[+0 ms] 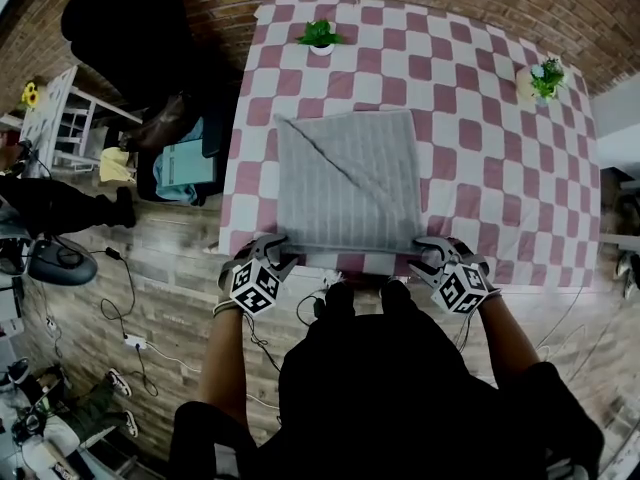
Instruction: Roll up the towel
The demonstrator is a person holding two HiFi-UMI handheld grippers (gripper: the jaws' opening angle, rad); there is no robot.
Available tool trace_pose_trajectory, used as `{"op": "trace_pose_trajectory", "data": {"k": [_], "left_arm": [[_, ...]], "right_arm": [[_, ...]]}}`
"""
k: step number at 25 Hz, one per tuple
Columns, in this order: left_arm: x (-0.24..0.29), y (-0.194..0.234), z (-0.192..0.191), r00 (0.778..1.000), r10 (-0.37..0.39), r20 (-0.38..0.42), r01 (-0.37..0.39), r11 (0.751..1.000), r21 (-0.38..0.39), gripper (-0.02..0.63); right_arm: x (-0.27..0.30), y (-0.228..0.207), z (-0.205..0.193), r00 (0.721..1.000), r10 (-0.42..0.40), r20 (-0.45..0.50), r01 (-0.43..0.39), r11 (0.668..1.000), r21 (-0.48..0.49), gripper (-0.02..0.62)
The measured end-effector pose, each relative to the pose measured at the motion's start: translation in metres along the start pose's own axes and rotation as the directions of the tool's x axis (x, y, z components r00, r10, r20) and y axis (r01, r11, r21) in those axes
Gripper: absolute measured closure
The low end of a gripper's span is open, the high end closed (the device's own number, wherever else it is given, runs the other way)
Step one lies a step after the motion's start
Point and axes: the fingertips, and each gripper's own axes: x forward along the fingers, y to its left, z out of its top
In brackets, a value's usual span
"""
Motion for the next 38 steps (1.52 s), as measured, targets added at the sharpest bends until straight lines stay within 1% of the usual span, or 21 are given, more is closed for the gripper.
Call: {"op": "trace_pose_trajectory", "data": {"k": [2, 4, 5, 6, 8, 9, 12, 15, 17, 18, 21, 23, 24, 26, 29, 31, 32, 34, 36, 38], "left_arm": [[0.002, 0.002, 0.001, 1.000, 0.007, -0.012, -0.006, 1.000, 0.030, 0.454], [0.002, 0.001, 0.003, 1.000, 0.010, -0.023, -0.008, 0.998, 0.065, 0.490], [0.001, 0.001, 0.004, 1.000, 0.011, -0.026, -0.009, 0.997, 0.076, 0.519], [0.000, 0.000, 0.005, 1.000, 0.014, -0.027, -0.011, 0.996, 0.084, 0.534], [-0.003, -0.004, 0.006, 0.999, 0.020, -0.029, -0.017, 0.996, 0.093, 0.559], [-0.005, -0.007, 0.006, 0.999, 0.021, -0.031, -0.018, 0.995, 0.095, 0.601], [-0.009, -0.018, 0.003, 0.999, 0.025, -0.028, -0.023, 0.996, 0.083, 0.603], [-0.011, -0.022, 0.001, 0.999, 0.051, -0.013, -0.050, 0.997, 0.062, 0.603], [-0.010, -0.023, 0.002, 0.997, 0.075, -0.011, -0.074, 0.995, 0.073, 0.601], [-0.010, -0.022, 0.002, 0.996, 0.090, -0.016, -0.088, 0.992, 0.086, 0.584], [-0.011, -0.018, 0.000, 0.991, 0.124, -0.041, -0.117, 0.985, 0.130, 0.472], [-0.009, -0.015, -0.004, 0.989, 0.129, -0.076, -0.115, 0.980, 0.163, 0.384], [-0.008, -0.014, -0.006, 0.987, 0.130, -0.093, -0.111, 0.978, 0.178, 0.356], [-0.008, -0.011, -0.007, 0.986, 0.131, -0.107, -0.110, 0.976, 0.187, 0.353], [-0.006, -0.011, -0.006, 0.987, 0.117, -0.111, -0.095, 0.977, 0.191, 0.374], [-0.004, -0.016, -0.007, 0.988, 0.083, -0.129, -0.053, 0.975, 0.218, 0.414], [-0.003, -0.019, -0.007, 0.988, 0.063, -0.142, -0.028, 0.972, 0.235, 0.422], [-0.001, -0.023, -0.008, 0.986, 0.031, -0.164, 0.013, 0.966, 0.257, 0.480], [-0.001, -0.023, -0.009, 0.985, 0.015, -0.173, 0.027, 0.971, 0.236, 0.488], [-0.001, -0.022, -0.008, 0.985, 0.002, -0.173, 0.029, 0.984, 0.177, 0.511]], "right_arm": [[0.001, -0.003, -0.006, 1.000, -0.015, -0.012, 0.015, 1.000, -0.001, 0.436], [-0.001, -0.006, -0.010, 0.999, -0.038, -0.014, 0.038, 0.999, 0.003, 0.513], [-0.002, -0.007, -0.011, 0.999, -0.045, -0.014, 0.045, 0.999, 0.009, 0.528], [-0.003, -0.007, -0.011, 0.999, -0.049, -0.012, 0.049, 0.999, 0.017, 0.559], [-0.006, -0.005, -0.011, 0.999, -0.043, -0.005, 0.043, 0.998, 0.043, 0.575], [-0.008, -0.003, -0.010, 0.999, -0.038, 0.001, 0.037, 0.998, 0.058, 0.578], [-0.017, 0.001, -0.006, 0.999, -0.023, 0.025, 0.021, 0.997, 0.079, 0.581], [-0.021, 0.005, -0.004, 0.999, -0.018, 0.037, 0.016, 0.998, 0.061, 0.581], [-0.022, 0.007, -0.006, 0.999, -0.022, 0.031, 0.020, 0.999, 0.043, 0.580], [-0.021, 0.007, -0.007, 0.999, -0.025, 0.027, 0.024, 0.999, 0.030, 0.580], [-0.019, 0.009, -0.007, 0.999, -0.033, 0.023, 0.033, 0.999, -0.004, 0.577], [-0.019, 0.008, -0.007, 0.999, -0.035, 0.024, 0.035, 0.999, -0.013, 0.575], [-0.019, 0.007, -0.007, 0.999, -0.037, 0.026, 0.037, 0.999, -0.015, 0.575], [-0.020, 0.005, -0.006, 0.999, -0.044, 0.032, 0.045, 0.999, -0.013, 0.575], [-0.022, 0.003, -0.008, 0.998, -0.051, 0.035, 0.052, 0.999, -0.010, 0.575], [-0.020, 0.004, -0.009, 0.999, -0.043, 0.031, 0.044, 0.999, -0.013, 0.575], [-0.019, 0.005, -0.010, 0.999, -0.035, 0.025, 0.035, 0.999, -0.014, 0.575], [-0.016, 0.006, -0.013, 1.000, -0.014, 0.000, 0.014, 1.000, -0.017, 0.575], [-0.012, 0.009, -0.017, 1.000, 0.012, -0.026, -0.013, 1.000, -0.016, 0.575], [-0.010, 0.011, -0.019, 0.998, 0.043, -0.040, -0.043, 0.999, 0.002, 0.578]]}}
